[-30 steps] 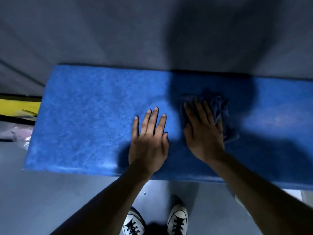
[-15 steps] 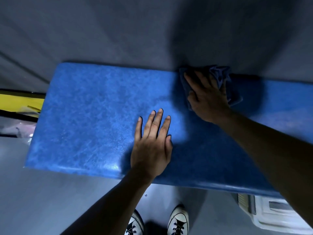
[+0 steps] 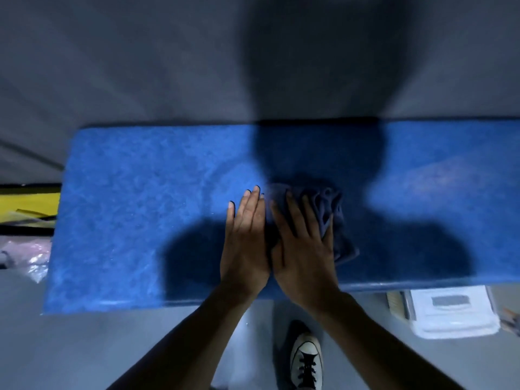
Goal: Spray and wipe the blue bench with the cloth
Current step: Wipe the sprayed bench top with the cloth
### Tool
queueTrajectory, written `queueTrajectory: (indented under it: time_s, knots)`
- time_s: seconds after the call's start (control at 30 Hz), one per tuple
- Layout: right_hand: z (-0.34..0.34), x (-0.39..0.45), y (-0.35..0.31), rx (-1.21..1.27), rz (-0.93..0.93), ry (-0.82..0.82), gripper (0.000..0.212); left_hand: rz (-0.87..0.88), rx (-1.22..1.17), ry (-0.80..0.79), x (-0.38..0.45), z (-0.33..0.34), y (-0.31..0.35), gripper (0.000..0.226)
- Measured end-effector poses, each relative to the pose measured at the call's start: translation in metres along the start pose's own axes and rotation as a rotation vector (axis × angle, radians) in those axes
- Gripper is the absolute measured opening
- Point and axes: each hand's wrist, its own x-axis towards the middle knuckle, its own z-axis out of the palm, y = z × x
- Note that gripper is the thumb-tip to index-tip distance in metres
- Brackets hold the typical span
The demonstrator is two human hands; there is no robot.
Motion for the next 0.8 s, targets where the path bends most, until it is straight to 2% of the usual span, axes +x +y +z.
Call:
queueTrajectory:
  time_s: [0.13, 0.2, 0.27, 0.37, 0.47, 0.63, 0.8]
  knots:
    - [0.006, -0.023, -0.019, 0.035, 0.077, -0.009, 0.073, 0.033, -0.232, -0.012, -0.002, -0.012, -0.010, 0.056]
    - [0.009, -0.033, -0.026, 0.038, 0.075, -0.008, 0.072, 0.061, -0.272, 0.005, -0.004, -0.021, -0.019, 0.051]
    - [0.011, -0.042, -0.032, 0.020, 0.061, -0.007, 0.073, 0.089, -0.224, 0.029, -0.005, -0.036, -0.035, 0.052]
    - [0.014, -0.050, -0.035, 0.004, 0.036, 0.009, 0.073, 0.038, 0.026, 0.087, -0.003, -0.060, -0.071, 0.053]
    - [0.020, -0.049, -0.034, -0.015, 0.023, 0.007, 0.073, -0.022, 0.228, 0.028, -0.008, -0.065, -0.098, 0.057]
    - [0.019, -0.021, -0.035, -0.034, -0.002, -0.007, 0.069, -0.047, 0.250, -0.019, -0.010, -0.059, -0.102, 0.059]
    - [0.009, 0.056, -0.043, 0.002, -0.053, -0.035, 0.069, -0.031, 0.237, -0.025, -0.010, -0.059, -0.105, 0.058]
